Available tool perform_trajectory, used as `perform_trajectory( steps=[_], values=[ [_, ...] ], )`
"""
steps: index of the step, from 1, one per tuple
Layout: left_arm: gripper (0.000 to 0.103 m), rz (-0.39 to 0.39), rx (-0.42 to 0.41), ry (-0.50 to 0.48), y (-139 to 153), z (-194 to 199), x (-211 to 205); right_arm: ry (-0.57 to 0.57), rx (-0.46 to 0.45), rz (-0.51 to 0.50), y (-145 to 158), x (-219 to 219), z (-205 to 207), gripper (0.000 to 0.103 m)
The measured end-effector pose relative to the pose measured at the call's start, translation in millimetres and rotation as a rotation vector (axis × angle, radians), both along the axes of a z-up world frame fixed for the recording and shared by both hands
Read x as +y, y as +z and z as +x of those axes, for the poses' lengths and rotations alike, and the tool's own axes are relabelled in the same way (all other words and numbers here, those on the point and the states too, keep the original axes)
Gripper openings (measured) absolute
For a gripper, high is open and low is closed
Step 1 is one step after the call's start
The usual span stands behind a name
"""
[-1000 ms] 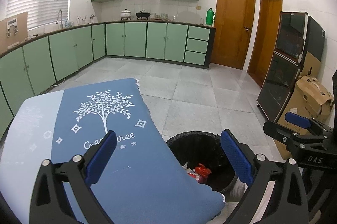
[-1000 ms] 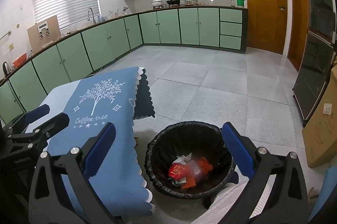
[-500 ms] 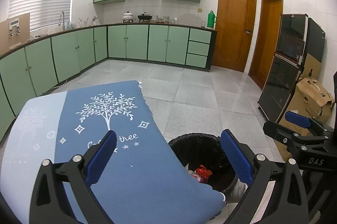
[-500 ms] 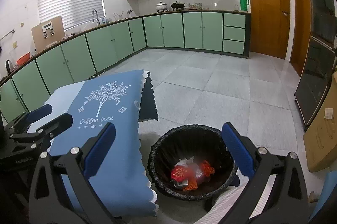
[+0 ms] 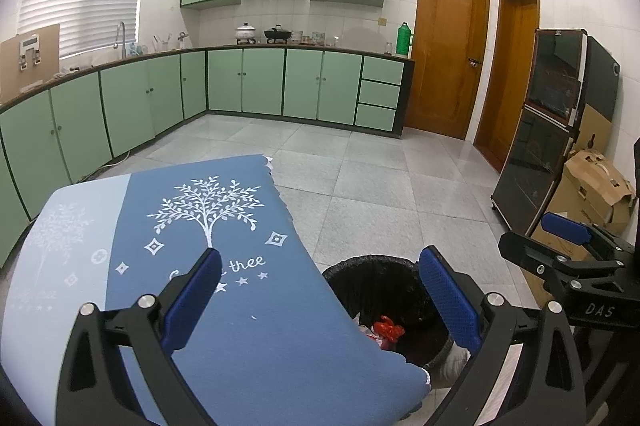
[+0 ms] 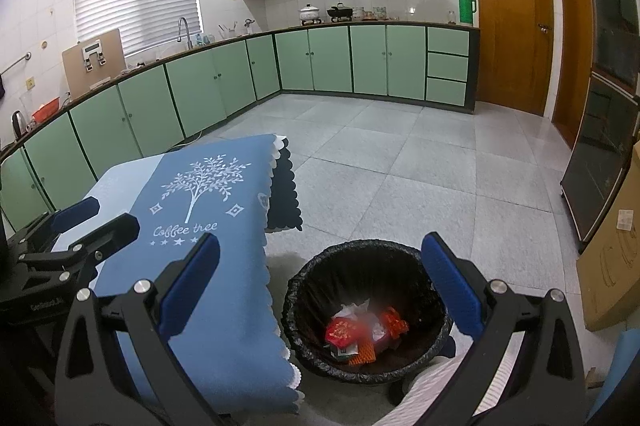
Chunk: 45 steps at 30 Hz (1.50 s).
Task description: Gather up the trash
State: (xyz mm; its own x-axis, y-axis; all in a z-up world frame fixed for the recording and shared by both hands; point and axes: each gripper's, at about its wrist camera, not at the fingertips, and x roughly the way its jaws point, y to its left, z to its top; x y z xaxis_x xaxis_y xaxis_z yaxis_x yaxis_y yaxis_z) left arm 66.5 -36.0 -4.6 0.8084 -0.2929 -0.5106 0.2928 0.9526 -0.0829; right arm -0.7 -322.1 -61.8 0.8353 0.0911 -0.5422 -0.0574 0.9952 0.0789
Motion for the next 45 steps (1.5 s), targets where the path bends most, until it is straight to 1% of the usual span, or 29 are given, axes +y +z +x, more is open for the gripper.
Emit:
perform_trajectory(
  steps=[45],
  values=[
    [0.097, -0.003, 0.003, 0.006, -1.2, 2.4, 3.6, 0.005, 0.006, -0.001, -0.8, 2.3, 5.4, 0.098]
  ],
)
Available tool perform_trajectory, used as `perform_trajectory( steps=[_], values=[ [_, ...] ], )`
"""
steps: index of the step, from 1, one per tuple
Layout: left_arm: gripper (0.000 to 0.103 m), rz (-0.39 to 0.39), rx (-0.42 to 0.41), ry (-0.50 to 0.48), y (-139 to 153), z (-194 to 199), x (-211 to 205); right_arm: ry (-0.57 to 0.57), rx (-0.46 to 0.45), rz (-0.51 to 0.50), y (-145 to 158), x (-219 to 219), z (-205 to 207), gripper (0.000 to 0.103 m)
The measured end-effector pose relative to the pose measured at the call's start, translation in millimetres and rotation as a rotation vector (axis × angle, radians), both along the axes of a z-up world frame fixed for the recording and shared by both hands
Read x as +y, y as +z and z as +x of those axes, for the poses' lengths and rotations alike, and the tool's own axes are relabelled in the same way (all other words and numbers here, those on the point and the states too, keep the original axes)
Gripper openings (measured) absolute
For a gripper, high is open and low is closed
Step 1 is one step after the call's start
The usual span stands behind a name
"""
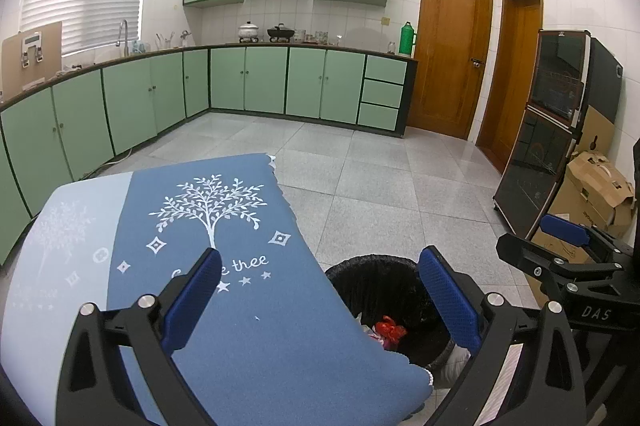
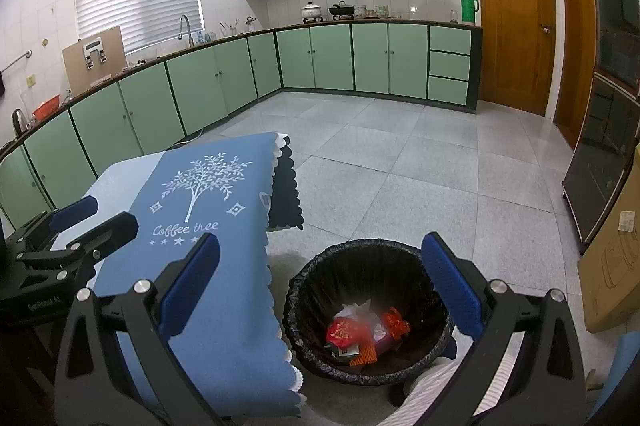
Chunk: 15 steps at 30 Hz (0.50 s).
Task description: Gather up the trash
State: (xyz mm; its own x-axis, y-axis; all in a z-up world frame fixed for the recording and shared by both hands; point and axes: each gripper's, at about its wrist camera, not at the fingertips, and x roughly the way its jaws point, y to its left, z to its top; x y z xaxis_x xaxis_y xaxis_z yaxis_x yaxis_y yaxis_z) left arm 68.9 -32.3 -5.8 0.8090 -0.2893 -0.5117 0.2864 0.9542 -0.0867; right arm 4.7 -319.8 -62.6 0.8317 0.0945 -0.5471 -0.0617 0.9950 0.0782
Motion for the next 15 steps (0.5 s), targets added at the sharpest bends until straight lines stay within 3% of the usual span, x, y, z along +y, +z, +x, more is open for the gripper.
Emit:
perform_trajectory(
  steps=[15],
  values=[
    [0.097, 0.004, 0.006, 0.002, -2.4, -0.6, -1.1, 0.001, 0.008, 0.002, -4.7, -1.8, 2.7, 0.098]
  ],
)
